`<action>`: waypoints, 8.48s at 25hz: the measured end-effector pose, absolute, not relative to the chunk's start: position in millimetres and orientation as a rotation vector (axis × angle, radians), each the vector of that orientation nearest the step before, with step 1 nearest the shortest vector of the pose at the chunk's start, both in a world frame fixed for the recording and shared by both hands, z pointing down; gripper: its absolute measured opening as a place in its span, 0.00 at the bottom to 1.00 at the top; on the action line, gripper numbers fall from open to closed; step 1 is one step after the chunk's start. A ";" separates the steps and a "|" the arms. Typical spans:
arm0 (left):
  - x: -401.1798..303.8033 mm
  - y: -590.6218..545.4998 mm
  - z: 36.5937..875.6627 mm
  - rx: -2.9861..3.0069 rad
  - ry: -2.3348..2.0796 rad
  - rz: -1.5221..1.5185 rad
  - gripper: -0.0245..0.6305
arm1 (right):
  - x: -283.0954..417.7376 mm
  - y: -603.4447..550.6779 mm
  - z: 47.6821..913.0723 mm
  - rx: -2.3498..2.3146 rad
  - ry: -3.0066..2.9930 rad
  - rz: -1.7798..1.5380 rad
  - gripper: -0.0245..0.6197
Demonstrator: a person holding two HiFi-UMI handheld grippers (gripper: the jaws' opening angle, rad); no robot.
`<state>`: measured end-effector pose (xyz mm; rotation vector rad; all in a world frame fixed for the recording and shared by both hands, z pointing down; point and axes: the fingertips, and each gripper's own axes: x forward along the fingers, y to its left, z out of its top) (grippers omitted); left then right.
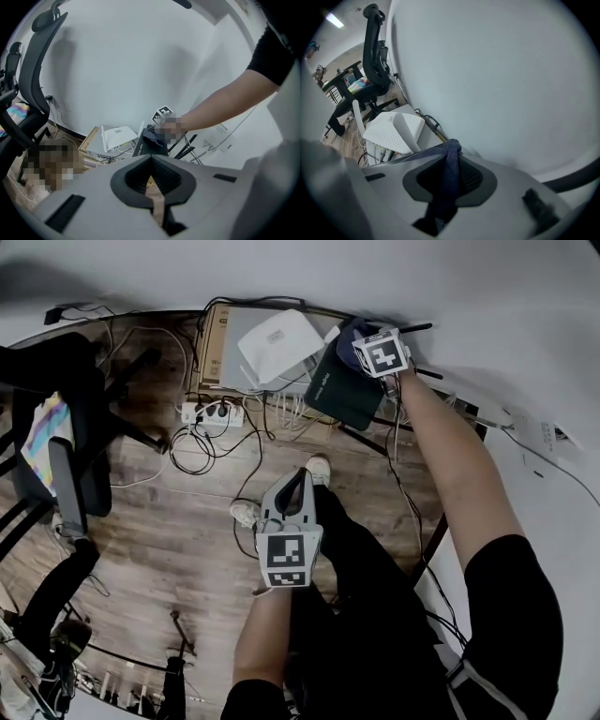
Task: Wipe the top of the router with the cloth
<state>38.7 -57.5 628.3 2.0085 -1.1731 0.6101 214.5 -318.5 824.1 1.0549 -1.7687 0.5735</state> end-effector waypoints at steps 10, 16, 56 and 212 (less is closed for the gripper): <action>45.7 -56.4 630.3 2.020 -1.157 0.600 0.05 | 195.2 -296.9 824.2 1.001 -1.847 0.670 0.15; 42.7 -47.1 628.7 2.025 -1.158 0.606 0.05 | 175.2 -272.4 822.0 0.876 -1.891 0.734 0.15; 24.4 -15.3 642.9 1.988 -1.189 0.583 0.05 | 164.8 -228.5 827.1 0.332 -1.713 0.351 0.16; -16.3 -91.0 60.6 2.676 -1.532 0.135 0.05 | 215.3 -29.5 51.3 2.351 -2.364 -0.086 0.15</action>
